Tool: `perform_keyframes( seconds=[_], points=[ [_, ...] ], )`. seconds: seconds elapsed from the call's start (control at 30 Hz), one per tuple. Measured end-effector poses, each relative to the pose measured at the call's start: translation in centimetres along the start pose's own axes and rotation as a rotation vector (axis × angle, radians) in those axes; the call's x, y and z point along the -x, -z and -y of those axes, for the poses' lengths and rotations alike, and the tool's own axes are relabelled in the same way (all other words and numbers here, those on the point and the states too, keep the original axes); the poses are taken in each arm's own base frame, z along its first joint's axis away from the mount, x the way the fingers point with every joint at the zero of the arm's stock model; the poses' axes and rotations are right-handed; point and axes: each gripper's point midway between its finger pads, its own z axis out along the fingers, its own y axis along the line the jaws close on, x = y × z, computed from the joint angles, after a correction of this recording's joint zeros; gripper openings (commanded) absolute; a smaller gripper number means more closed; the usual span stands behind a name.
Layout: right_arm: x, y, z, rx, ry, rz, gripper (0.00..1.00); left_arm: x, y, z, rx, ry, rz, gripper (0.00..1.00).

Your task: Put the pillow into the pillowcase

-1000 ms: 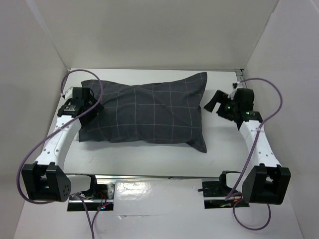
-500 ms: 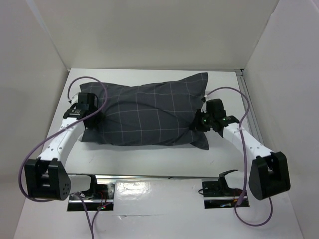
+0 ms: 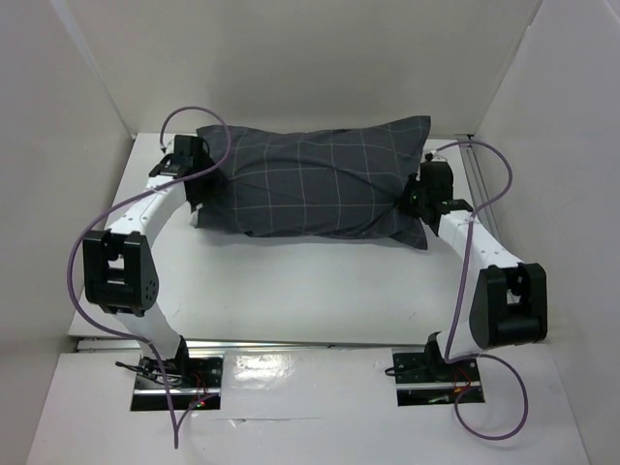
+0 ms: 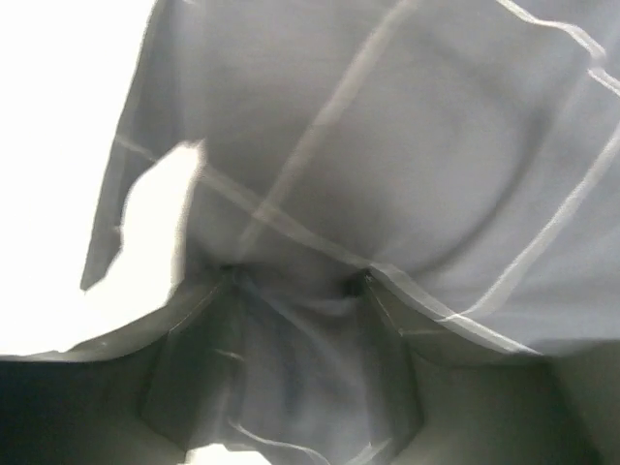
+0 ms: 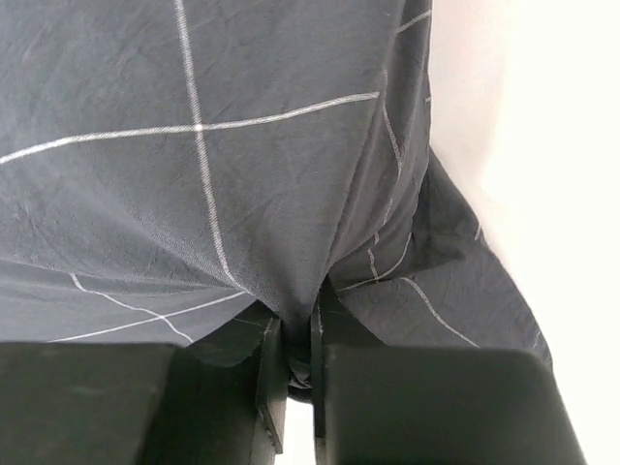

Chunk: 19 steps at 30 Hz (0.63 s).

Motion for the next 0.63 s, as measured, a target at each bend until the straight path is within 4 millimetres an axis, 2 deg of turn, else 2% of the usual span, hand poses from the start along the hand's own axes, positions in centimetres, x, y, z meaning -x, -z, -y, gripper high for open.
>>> perform_keyframes(
  seconds=[0.03,0.07,0.1,0.13,0.2,0.27,0.33,0.37,0.43,0.53,0.63],
  points=[
    [0.3,0.0,0.3,-0.008,0.006,0.005,0.39,0.2,0.1,-0.1,0.007,-0.013,0.008,0.99],
    [0.6,0.0,0.5,-0.015,0.019,0.008,0.56,0.5,0.4,-0.4,0.018,-0.017,0.018,1.0],
    [0.9,0.2,0.7,-0.025,0.025,0.015,0.81,0.9,0.9,-0.7,0.032,-0.014,0.031,1.0],
    [1.4,0.3,0.8,-0.03,0.032,0.024,1.0,1.2,1.4,-1.1,0.048,-0.012,0.044,1.0],
    [2.5,1.1,0.9,-0.045,0.047,0.049,1.0,2.4,3.2,-1.6,0.082,-0.009,0.08,1.0],
    [4.1,2.5,0.5,-0.043,0.049,0.096,1.0,4.6,5.9,-1.6,0.104,-0.003,0.139,1.0],
    [6.0,4.4,-0.3,-0.024,0.048,0.152,1.0,7.4,9.1,-0.8,0.094,0.015,0.219,1.0],
    [7.2,5.7,-0.9,-0.007,0.049,0.191,1.0,9.3,11.5,-0.1,0.071,0.033,0.282,1.0],
    [9.5,8.4,-2.0,0.03,0.052,0.269,1.0,11.6,15.3,0.6,0.023,0.057,0.374,1.0],
    [11.1,11.8,-3.5,0.098,0.08,0.349,1.0,12.4,20.3,0.2,-0.04,0.07,0.462,1.0],
    [11.4,13.6,-4.4,0.149,0.102,0.38,1.0,11.9,22.7,-0.7,-0.069,0.066,0.491,1.0]
  ],
)
